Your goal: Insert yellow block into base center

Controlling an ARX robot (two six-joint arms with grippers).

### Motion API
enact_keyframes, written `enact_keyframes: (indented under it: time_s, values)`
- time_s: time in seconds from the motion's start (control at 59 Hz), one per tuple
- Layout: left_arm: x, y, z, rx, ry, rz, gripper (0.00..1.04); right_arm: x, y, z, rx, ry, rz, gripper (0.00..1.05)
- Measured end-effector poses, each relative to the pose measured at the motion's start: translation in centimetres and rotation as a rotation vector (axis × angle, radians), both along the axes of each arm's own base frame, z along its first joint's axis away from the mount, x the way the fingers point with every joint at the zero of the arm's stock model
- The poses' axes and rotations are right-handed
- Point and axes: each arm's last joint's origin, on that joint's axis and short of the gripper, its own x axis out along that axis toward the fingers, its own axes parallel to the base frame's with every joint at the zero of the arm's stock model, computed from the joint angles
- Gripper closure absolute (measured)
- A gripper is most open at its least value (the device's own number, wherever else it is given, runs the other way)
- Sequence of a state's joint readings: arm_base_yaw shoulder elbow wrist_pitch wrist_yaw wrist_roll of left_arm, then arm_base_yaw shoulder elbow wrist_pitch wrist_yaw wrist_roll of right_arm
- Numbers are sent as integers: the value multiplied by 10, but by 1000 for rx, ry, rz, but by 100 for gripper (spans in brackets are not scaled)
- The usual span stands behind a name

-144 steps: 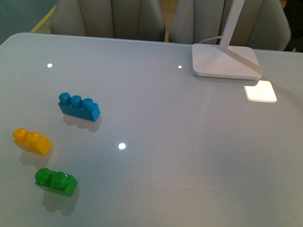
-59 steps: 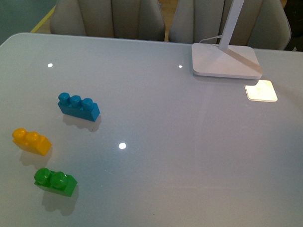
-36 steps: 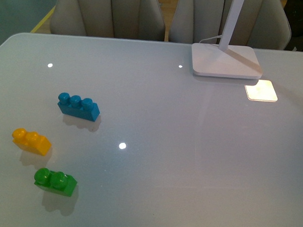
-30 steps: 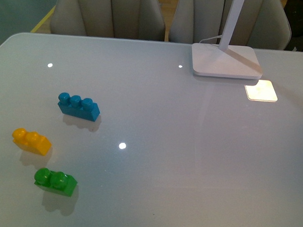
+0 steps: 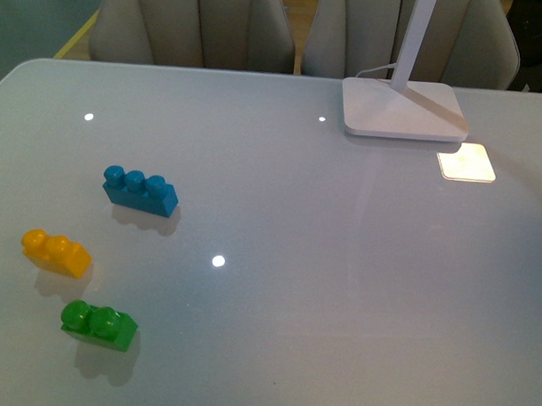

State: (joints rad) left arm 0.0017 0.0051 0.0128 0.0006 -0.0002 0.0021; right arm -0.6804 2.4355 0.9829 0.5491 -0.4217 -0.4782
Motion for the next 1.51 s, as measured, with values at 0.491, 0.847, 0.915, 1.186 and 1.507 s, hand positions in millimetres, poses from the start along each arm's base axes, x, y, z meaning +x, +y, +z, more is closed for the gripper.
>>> enact_keyframes:
  time_s: [0.491, 0.847, 0.915, 1.186, 1.507]
  values:
    - [0, 0, 0, 0, 0, 0, 7, 55, 170, -5, 23, 41, 223, 9]
    - [0, 0, 0, 0, 0, 0, 7, 69, 305, -3, 91, 83, 325, 9]
    - [0, 0, 0, 0, 0, 0, 7, 68, 335, -4, 102, 87, 380, 9]
    - [0, 0, 0, 0, 0, 0, 7, 65, 416, -4, 84, 147, 640, 9]
    - [0, 0, 0, 0, 0, 0, 7, 74, 450, -1, -40, 247, 968, 9]
